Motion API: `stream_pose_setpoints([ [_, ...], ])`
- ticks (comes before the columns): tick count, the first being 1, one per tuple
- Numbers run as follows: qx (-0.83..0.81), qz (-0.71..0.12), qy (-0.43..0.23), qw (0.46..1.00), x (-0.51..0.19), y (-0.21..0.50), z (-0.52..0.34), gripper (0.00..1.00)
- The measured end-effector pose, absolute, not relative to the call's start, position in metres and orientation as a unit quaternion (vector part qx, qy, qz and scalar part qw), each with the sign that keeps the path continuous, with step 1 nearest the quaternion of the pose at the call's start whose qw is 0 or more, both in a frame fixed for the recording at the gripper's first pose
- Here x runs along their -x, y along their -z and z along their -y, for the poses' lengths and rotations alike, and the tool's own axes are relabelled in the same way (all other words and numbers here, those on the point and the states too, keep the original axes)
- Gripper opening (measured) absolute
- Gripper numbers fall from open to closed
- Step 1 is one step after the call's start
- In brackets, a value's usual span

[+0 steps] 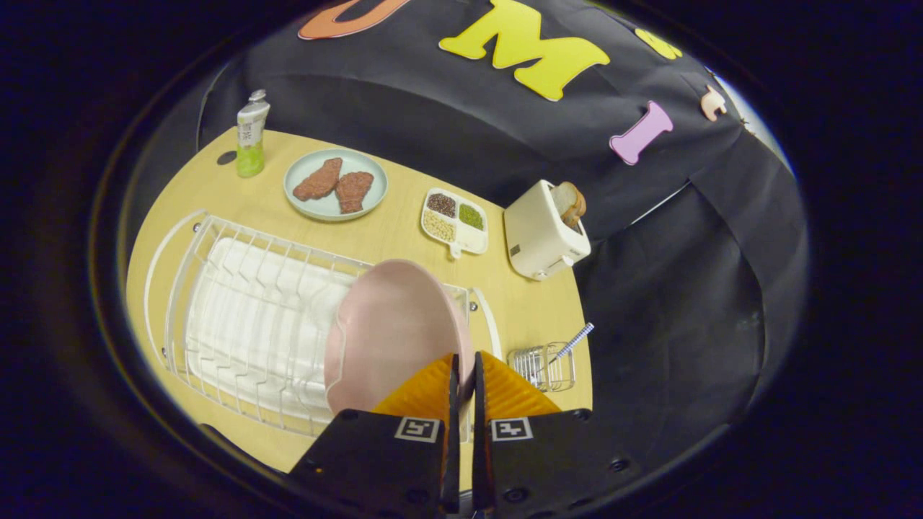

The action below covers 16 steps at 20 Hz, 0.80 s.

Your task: Take the plate from the dish rack, then take the spoon from the basket and place it into the plate.

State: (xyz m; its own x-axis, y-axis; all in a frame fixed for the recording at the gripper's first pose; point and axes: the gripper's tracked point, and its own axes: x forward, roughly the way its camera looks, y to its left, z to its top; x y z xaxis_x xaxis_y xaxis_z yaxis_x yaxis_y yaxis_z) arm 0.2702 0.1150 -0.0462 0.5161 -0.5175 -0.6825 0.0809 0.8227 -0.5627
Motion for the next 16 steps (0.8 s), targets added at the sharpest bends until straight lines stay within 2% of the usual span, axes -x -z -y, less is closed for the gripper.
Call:
stream_pose_setpoints([
  [5, 0.262, -0.421, 0.208, 0.843, -0.263, 0.036, -0.132, 0.07],
  [16, 0.319, -0.344, 0.276, 0.839, -0.246, 0.034, -0.165, 0.07],
])
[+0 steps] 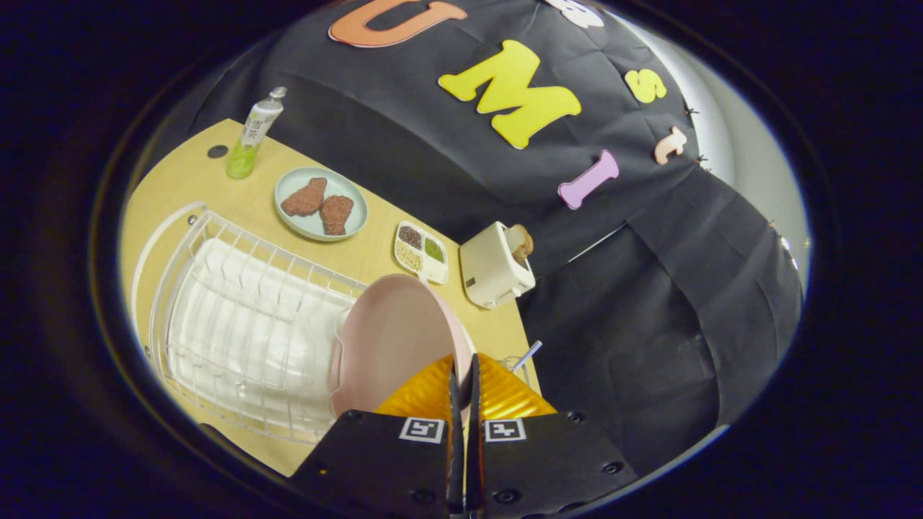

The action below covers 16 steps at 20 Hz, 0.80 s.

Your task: Take the plate from the dish rack, then take the spoon from the basket and place it into the plate.

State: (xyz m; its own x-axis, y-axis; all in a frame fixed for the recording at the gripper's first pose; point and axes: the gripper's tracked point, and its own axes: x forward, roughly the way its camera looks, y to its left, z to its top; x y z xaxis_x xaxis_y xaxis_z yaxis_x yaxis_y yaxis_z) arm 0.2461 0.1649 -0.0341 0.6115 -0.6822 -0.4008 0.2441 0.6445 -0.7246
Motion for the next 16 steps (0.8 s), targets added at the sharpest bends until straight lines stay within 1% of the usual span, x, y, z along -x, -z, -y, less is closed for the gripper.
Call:
stream_pose_setpoints([
  [5, 0.362, -0.297, 0.299, 0.831, -0.247, 0.030, -0.176, 0.07],
  [8, 0.392, -0.244, 0.327, 0.825, -0.249, 0.001, -0.175, 0.07],
  [12, 0.367, -0.251, 0.301, 0.844, -0.246, -0.006, -0.178, 0.07],
  [16, 0.323, -0.261, 0.275, 0.867, -0.247, -0.012, -0.150, 0.07],
])
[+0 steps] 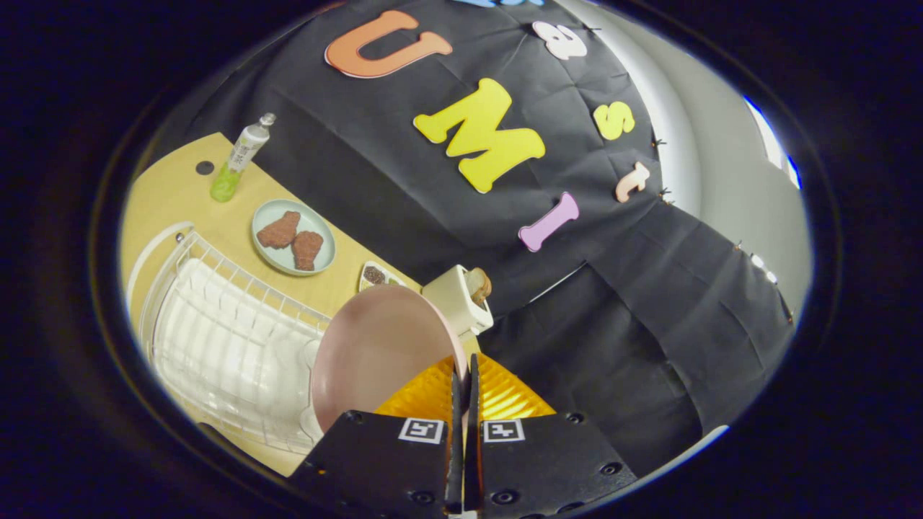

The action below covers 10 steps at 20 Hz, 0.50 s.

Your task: Take the plate from the dish rack, then take the spoon from the basket and place it into the plate.

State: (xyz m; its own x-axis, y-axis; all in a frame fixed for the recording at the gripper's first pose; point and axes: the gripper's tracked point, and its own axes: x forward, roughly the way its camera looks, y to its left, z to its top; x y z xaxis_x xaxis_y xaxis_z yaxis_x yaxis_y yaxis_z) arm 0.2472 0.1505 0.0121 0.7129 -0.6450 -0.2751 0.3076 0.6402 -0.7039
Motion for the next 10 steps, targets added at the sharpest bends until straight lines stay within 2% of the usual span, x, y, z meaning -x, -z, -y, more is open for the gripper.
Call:
stream_pose_setpoints([
  [10, 0.122, -0.319, 0.223, 0.913, -0.238, -0.008, 0.003, 0.07],
])
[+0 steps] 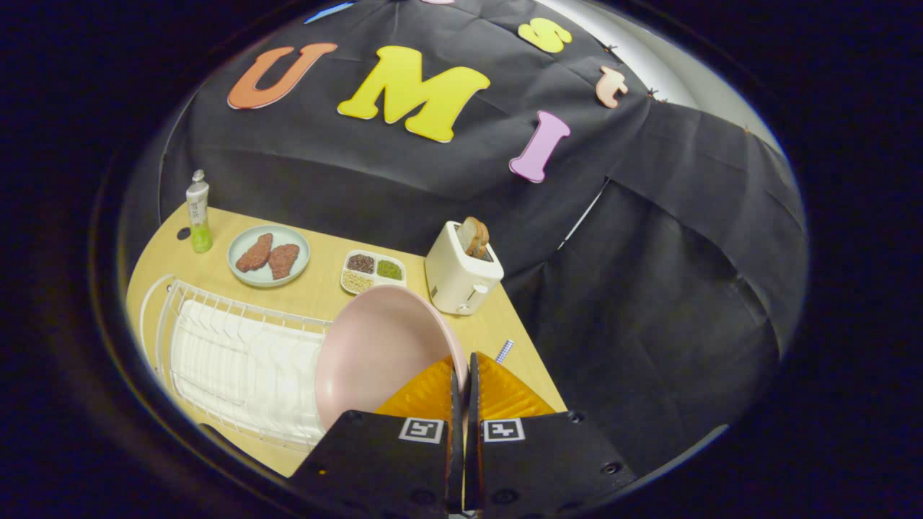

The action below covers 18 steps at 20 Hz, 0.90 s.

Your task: Take the plate from the dish rack, then take the spoon from the basket and place it into the plate.

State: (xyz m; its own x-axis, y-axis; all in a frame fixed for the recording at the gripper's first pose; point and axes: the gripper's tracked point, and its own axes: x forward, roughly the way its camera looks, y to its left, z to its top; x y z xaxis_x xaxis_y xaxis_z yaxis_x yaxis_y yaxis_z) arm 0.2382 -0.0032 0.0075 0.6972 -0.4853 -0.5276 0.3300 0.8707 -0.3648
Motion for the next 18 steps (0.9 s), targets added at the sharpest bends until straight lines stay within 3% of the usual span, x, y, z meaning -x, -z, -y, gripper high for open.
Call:
stream_pose_setpoints([
  [5, 0.034, -0.328, 0.151, 0.932, -0.202, 0.012, 0.036, 0.07],
  [14, -0.129, -0.406, -0.048, 0.903, -0.101, 0.150, -0.012, 0.07],
  [18, -0.175, -0.426, -0.069, 0.885, -0.083, 0.202, -0.014, 0.07],
])
